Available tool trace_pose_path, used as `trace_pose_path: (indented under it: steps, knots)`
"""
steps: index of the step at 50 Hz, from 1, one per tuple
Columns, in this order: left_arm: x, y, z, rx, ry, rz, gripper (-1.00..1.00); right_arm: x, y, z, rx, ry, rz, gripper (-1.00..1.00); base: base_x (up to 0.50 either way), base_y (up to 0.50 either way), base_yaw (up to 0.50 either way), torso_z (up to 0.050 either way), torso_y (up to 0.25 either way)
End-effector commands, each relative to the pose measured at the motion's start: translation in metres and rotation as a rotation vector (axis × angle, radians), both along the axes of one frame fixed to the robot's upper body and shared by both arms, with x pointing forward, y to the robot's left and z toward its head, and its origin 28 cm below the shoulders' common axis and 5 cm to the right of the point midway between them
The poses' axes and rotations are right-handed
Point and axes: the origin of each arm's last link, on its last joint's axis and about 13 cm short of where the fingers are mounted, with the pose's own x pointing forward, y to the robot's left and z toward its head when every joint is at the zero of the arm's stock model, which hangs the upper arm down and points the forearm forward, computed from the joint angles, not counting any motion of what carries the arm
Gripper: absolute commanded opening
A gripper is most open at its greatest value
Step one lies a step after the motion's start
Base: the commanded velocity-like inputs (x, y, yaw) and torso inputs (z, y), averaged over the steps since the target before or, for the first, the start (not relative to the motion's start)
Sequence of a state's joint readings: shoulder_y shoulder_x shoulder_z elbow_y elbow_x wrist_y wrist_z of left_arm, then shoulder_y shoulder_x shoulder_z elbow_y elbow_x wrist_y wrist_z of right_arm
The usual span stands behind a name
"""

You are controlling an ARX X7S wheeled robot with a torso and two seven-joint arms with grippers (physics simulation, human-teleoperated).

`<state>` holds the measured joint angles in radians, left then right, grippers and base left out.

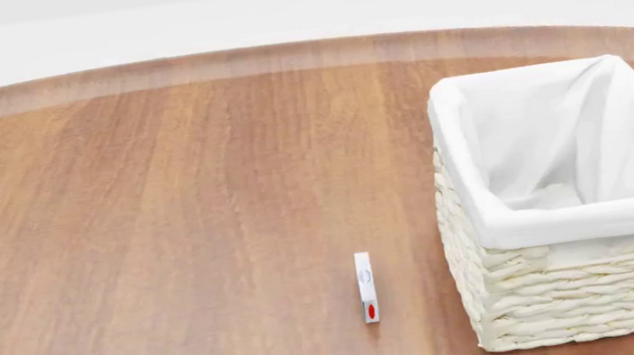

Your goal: Pick up the tomato sauce, and put it in the basket.

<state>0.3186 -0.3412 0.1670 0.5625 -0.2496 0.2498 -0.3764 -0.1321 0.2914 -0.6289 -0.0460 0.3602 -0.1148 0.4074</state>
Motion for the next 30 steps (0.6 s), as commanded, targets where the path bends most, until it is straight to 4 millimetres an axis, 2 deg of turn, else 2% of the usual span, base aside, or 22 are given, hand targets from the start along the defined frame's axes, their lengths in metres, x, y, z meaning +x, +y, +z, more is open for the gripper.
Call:
trace_pose_path:
  steps: [1, 4, 9, 27, 30]
  knots:
    - [0.000, 0.001, 0.001, -0.004, -0.003, 0.003, 1.00, 0.027, 0.016, 0.028, -0.060, -0.064, 0.061, -1.00, 0.00, 0.00, 0.00, 0.000, 0.000]
    - [0.000, 0.001, 0.001, -0.005, -0.004, 0.004, 1.00, 0.031, 0.019, 0.034, -0.078, -0.073, 0.066, -1.00, 0.00, 0.00, 0.00, 0.000, 0.000]
    - [0.000, 0.001, 0.001, -0.005, -0.004, 0.003, 1.00, 0.036, 0.021, 0.056, -0.128, -0.102, 0.064, -1.00, 0.00, 0.00, 0.00, 0.000, 0.000]
    - [0.000, 0.001, 0.001, -0.005, -0.004, 0.003, 1.00, 0.036, 0.021, 0.056, -0.128, -0.102, 0.064, -1.00, 0.00, 0.00, 0.00, 0.000, 0.001]
    - [0.003, 0.002, 0.000, -0.008, 0.001, 0.006, 1.00, 0.048, 0.021, 0.064, -0.141, -0.124, 0.034, -1.00, 0.00, 0.00, 0.00, 0.000, 0.000]
